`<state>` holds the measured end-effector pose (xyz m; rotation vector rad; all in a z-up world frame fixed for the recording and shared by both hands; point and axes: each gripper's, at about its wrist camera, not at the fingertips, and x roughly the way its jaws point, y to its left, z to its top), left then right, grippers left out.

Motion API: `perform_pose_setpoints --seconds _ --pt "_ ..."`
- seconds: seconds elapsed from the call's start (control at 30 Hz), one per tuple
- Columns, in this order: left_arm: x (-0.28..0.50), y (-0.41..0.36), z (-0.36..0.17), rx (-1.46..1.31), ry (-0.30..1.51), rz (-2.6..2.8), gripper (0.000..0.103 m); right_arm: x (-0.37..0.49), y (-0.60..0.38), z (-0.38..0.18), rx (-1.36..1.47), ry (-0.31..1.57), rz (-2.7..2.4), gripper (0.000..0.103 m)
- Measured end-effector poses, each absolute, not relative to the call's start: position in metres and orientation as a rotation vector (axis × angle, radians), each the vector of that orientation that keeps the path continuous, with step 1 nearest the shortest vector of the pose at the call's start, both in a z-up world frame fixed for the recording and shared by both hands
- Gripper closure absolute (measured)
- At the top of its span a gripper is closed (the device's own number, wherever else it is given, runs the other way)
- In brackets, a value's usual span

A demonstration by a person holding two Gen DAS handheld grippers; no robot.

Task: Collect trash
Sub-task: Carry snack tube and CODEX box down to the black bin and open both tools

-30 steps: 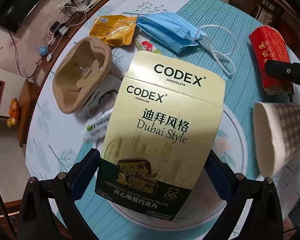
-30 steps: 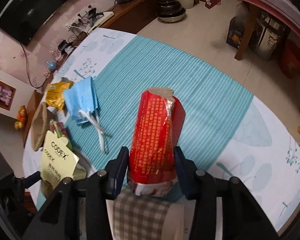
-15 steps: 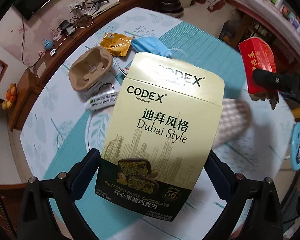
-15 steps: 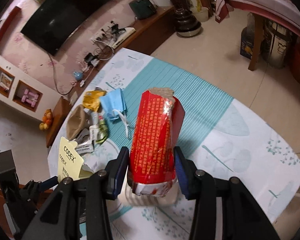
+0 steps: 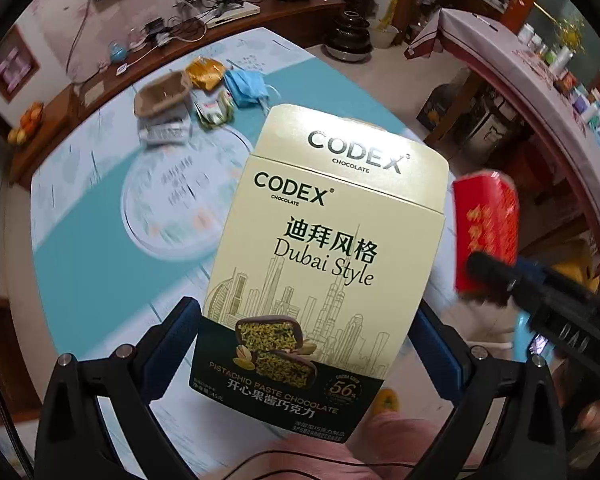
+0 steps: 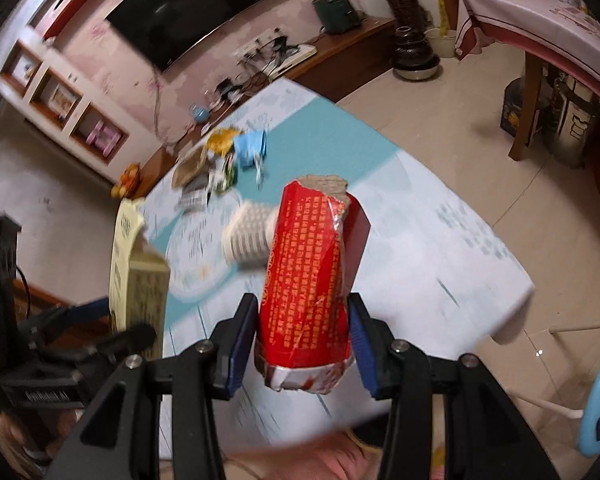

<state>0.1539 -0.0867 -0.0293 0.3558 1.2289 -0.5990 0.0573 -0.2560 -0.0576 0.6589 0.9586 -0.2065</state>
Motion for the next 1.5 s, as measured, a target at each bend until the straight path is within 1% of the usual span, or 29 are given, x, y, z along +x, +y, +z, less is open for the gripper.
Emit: perform_pose_setpoints --seconds 0.17,0.4,0.53,0.77,1.03,1.2,1.4,1.5 --pt "0.078 -0.1 -0.036 0.312 1.212 -0.558 0.003 -0.001 -0.254 -0.067 0.575 1.017 -0.093 0.058" --pt "0.0 -0.117 -0.067 0.304 1.269 -0.525 0.003 -0.065 -0.256 -0.092 0.524 1.102 -0.003 0.058" --pt "-0.031 -0.122 -0.087 0.323 1.301 -0.507 0.003 -0.089 -0.257 -0.114 0.539 1.158 0.012 0.058" --pt "-0.057 -0.117 -0.134 0.33 1.364 -0.486 0.003 -0.111 -0.253 -0.158 0.555 1.241 -0.007 0.058" --pt "-0.064 -0.107 -0.224 0.326 1.422 -0.434 0.003 -0.125 -0.244 -0.231 0.527 1.324 -0.06 0.058" --pt "-0.056 -0.105 -0.294 0.334 1.426 -0.407 0.003 -0.124 -0.241 -0.297 0.529 1.371 -0.118 0.058" --pt "-0.044 -0.105 -0.367 0.339 1.442 -0.39 0.003 -0.12 -0.234 -0.375 0.545 1.413 -0.166 0.058" --pt "-0.044 -0.106 -0.397 0.343 1.457 -0.392 0.002 -0.119 -0.23 -0.405 0.559 1.428 -0.17 0.058"
